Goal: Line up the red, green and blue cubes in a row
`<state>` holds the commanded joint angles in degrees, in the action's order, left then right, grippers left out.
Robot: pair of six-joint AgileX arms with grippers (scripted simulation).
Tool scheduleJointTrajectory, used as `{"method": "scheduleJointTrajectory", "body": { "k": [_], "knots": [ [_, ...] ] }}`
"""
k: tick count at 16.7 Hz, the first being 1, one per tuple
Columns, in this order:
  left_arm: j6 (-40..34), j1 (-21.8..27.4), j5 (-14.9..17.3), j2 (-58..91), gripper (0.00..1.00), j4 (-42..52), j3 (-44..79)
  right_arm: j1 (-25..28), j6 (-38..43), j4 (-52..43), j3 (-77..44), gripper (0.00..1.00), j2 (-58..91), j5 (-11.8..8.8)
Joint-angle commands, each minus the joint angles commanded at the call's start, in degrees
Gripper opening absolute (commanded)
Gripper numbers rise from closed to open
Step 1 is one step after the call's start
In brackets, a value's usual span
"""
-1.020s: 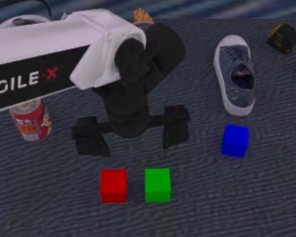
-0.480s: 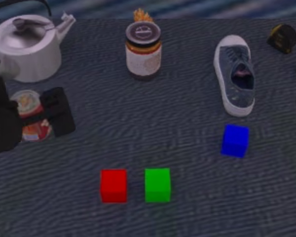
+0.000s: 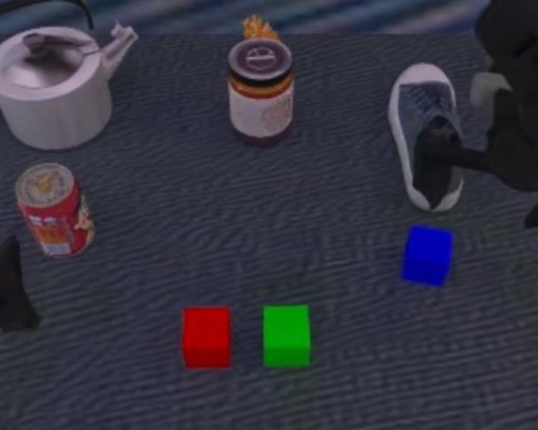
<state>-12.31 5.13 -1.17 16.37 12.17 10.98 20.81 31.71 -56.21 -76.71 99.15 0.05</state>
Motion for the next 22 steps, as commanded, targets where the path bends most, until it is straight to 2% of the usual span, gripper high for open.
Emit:
{"method": "scheduleJointTrajectory", "body": {
  "k": [6, 13, 22],
  "knots": [
    [11.34, -5.87, 1.08, -15.03, 1.00, -11.20, -10.25, 3.50, 5.49, -8.70, -14.03, 1.00, 16.09, 0.04],
    [12.31, -6.28, 1.17, -16.37, 1.00, -12.17, -10.98, 3.52, 5.84, -9.05, -14.91, 1.00, 17.20, 0.03],
    [12.31, -6.28, 1.17, -16.37, 1.00, -12.17, -10.98, 3.85, 6.06, 6.58, -4.88, 1.00, 22.74, 0.09]
  ]
}}
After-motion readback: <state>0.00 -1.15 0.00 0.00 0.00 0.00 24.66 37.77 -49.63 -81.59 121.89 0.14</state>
